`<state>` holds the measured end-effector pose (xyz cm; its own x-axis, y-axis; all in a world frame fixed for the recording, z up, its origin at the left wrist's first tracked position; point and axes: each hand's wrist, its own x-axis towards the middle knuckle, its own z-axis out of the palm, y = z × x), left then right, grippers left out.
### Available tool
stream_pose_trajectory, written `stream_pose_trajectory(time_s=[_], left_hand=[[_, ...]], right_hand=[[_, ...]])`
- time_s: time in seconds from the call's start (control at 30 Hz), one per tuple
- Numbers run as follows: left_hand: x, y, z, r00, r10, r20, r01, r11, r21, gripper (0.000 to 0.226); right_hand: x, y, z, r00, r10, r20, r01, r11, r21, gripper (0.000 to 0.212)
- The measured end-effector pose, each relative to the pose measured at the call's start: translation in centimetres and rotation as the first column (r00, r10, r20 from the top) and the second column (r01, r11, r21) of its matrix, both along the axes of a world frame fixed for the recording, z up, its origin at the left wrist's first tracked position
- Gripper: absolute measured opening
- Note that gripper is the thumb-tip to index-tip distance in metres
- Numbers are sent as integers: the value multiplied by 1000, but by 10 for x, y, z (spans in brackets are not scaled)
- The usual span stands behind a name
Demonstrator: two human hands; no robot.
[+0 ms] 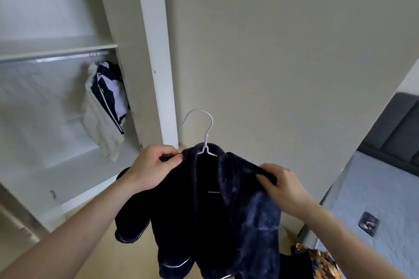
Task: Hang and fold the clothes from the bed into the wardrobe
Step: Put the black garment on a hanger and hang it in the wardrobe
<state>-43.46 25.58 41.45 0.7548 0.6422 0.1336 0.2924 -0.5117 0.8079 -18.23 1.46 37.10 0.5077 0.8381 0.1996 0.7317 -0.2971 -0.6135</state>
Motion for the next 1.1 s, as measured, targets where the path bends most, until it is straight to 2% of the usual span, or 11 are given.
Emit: stream_pose_trajectory(time_s=[0.2, 0.3, 0.43, 0.53, 0.63, 0.73, 0.9, 1.0, 1.1], left_hand=[[-37, 85, -7, 994, 106, -27, -103, 990, 102, 28], [-55, 121, -18, 983, 183, -20, -175, 965, 197, 31], [-82, 187, -26, 965, 260, 6, -247, 906, 343, 24], [-93, 216, -32, 957, 281, -66, -218, 853, 475, 17], [-113, 252, -37, 927, 345, -144, -225, 822, 523, 28], [-133, 289, -33, 908, 383, -170, -274, 850, 450, 42], [-152, 331, -35, 906, 421, -46, -414, 904, 112, 53], [-161, 356, -36, 897, 443, 4, -442, 897, -14, 39], [-164, 387, -35, 894, 447, -16, -447, 894, -14, 28]], right_hand=[[-41, 100, -2, 981, 107, -162, -107, 994, 9, 20], [-68, 158, -4, 959, 129, -253, -125, 992, 32, 32], [-107, 246, -7, 935, 150, -323, -153, 988, 17, 35], [-120, 277, -11, 891, 142, -432, -156, 988, 3, 32], [-140, 313, -20, 863, 145, -483, -163, 987, 5, 31], [-162, 359, -20, 849, 150, -506, -161, 987, 23, 30], [-181, 427, -14, 781, 169, -602, -179, 983, 44, 33], [-187, 468, -9, 728, 201, -656, -198, 977, 80, 31], [-188, 514, -6, 684, 220, -696, -206, 973, 105, 31]])
